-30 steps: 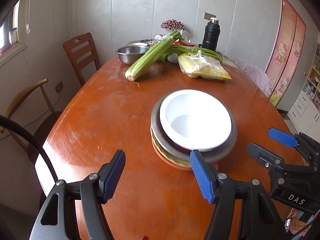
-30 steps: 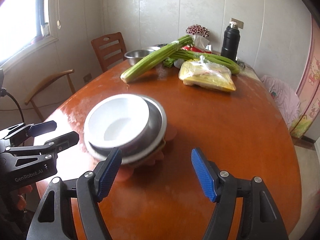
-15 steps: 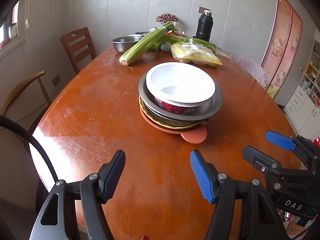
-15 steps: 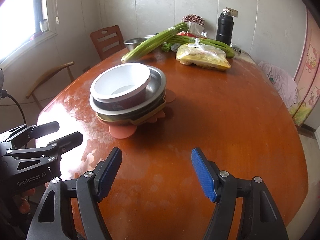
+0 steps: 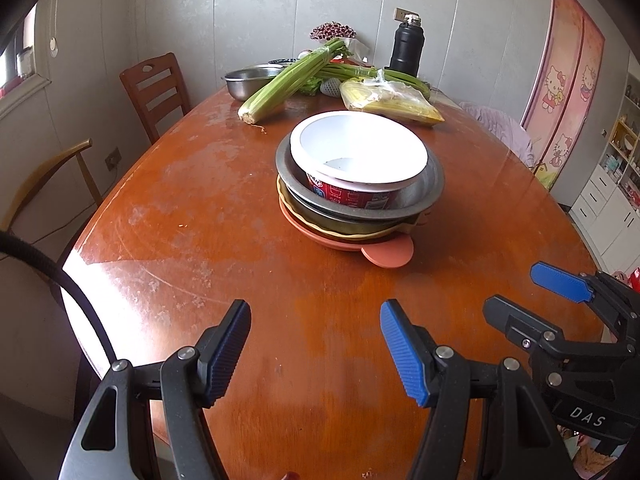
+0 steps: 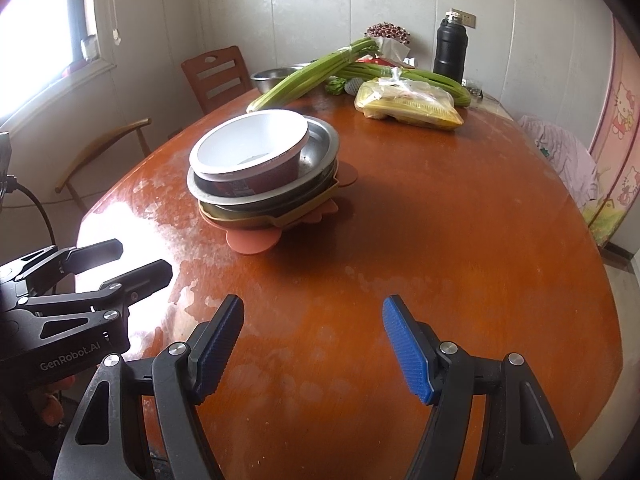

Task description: Organize plates and bowls

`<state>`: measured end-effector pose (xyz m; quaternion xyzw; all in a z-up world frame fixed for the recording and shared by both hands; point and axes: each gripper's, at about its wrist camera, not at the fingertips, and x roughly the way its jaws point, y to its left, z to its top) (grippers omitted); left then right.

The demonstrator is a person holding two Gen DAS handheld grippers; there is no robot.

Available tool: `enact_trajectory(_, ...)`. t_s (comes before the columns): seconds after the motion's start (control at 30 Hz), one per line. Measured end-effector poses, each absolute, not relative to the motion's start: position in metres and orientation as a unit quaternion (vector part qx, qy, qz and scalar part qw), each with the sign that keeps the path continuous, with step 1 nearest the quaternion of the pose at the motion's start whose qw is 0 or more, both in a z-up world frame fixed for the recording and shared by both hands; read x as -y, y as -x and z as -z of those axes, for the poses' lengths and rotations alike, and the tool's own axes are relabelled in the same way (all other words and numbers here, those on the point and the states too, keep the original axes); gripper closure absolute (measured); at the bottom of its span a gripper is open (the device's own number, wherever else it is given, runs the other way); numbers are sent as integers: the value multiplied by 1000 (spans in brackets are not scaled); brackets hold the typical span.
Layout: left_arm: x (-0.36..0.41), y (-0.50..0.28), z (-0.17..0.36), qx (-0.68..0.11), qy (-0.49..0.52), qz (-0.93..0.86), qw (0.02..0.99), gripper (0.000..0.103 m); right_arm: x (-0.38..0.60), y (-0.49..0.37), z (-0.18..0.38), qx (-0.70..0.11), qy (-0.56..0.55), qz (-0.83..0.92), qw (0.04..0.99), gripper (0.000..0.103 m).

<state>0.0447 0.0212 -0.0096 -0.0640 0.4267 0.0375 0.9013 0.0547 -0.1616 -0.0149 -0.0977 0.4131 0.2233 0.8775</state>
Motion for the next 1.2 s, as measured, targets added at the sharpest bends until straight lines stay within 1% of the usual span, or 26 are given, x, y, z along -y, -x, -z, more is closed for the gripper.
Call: enact_trajectory(1.2,-20,-46,13,-434,52,-44,898,36,166,-59,18,-420,94,-212,877,29)
